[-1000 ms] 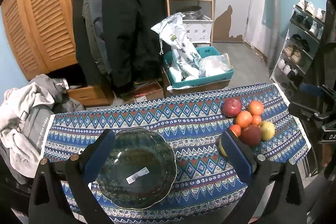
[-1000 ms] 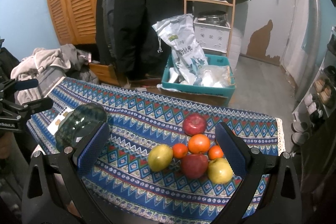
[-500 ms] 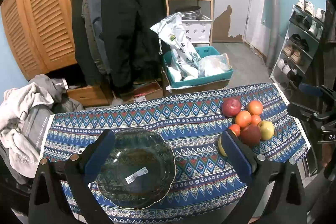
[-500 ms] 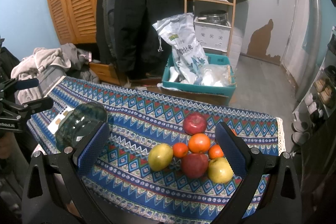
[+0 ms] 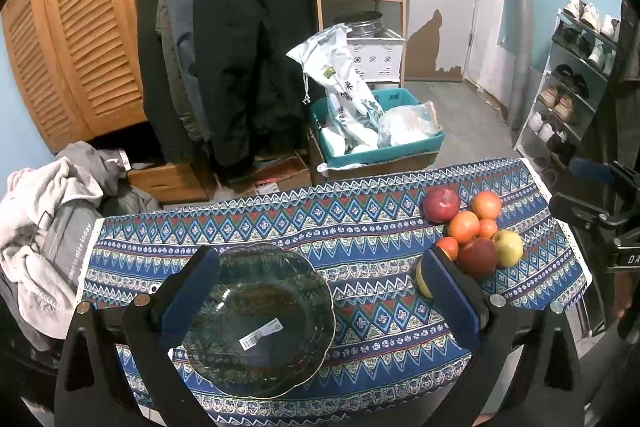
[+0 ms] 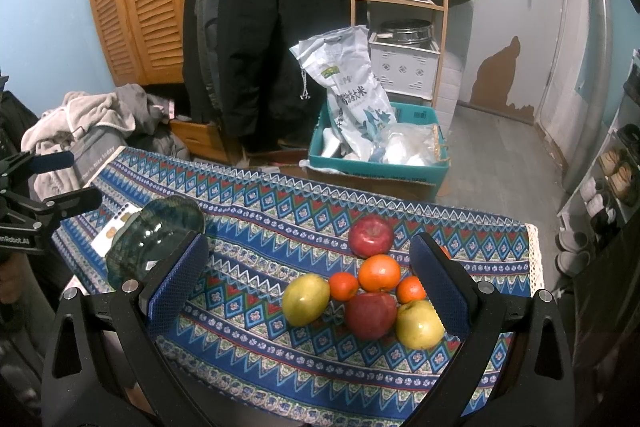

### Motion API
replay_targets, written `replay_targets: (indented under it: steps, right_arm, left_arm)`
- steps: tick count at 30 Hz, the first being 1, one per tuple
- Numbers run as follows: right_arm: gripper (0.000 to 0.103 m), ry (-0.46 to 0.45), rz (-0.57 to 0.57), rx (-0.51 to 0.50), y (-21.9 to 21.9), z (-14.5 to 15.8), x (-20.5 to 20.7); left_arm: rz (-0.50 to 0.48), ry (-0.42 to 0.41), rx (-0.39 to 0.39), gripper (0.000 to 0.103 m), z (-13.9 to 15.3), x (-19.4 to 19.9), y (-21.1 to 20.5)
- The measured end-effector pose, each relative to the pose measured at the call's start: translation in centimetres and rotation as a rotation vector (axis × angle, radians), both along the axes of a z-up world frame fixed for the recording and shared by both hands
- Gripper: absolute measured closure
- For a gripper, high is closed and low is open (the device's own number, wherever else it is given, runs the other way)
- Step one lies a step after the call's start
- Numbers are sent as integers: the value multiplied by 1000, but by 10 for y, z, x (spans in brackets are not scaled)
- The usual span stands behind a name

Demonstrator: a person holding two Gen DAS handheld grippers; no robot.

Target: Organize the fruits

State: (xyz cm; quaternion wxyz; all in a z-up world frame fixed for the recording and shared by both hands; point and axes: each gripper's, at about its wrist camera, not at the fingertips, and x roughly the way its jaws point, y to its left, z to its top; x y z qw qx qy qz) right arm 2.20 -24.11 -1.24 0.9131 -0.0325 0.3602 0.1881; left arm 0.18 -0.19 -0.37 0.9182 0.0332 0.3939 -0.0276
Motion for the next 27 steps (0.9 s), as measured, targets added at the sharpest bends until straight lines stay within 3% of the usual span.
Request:
replay_targets:
  steps: [27]
  right_arm:
    - [4, -10, -26, -6, -11, 2, 1]
  left_arm:
    - [0, -7, -1, 1, -2, 3, 0]
